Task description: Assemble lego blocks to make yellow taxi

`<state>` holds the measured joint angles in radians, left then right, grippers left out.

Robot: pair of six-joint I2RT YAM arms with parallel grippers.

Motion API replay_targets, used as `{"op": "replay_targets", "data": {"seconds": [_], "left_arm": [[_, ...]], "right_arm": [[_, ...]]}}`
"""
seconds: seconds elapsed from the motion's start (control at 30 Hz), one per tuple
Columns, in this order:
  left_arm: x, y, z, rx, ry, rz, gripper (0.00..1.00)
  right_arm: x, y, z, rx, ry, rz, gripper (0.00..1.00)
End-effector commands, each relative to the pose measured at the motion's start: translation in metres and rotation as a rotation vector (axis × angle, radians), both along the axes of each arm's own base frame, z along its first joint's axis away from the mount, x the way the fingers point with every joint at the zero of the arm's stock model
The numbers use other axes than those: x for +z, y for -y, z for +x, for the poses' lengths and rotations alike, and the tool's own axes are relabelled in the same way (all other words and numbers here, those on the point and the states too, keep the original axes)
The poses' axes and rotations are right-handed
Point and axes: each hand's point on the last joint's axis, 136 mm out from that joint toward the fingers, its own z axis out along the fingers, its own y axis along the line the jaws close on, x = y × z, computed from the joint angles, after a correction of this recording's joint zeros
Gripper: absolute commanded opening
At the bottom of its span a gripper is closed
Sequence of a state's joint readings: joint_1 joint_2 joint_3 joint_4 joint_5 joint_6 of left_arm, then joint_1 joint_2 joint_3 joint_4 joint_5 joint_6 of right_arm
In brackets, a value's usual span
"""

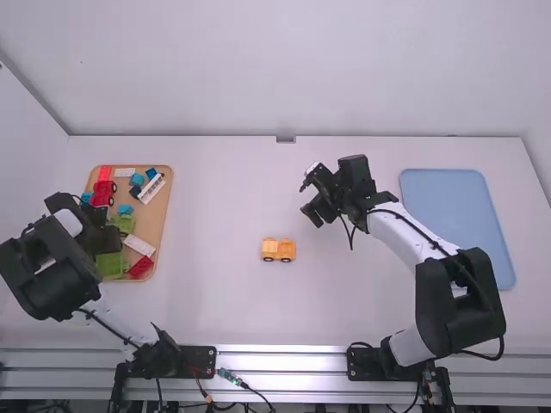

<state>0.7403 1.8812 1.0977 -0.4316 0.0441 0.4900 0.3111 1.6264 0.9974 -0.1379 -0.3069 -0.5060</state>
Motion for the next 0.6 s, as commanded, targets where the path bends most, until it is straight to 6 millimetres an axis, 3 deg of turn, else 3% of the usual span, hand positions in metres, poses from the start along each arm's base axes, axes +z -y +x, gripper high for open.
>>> {"op": "replay_targets", "data": {"seconds": [0.0,0.4,0.57], "left_arm": [[0.0041,-0.0004,0.0071,-0.004,0.02,0.002,0.57],[-0.0025,0.0042,0.0062,-0.022,0.027,-0.007,0.61],[-0.0053,0.0041,0.0036,-0.016,0.02,-0.001,0.57]], "right_arm": [[0.0147,-0.0003,0.0068,-0.006,0.034,0.011,0.99],[0.0142,0.0,0.0064,-0.006,0.032,0.01,0.99],[0.0148,-0.0003,0.0069,-0.006,0.034,0.011,0.99]]}}
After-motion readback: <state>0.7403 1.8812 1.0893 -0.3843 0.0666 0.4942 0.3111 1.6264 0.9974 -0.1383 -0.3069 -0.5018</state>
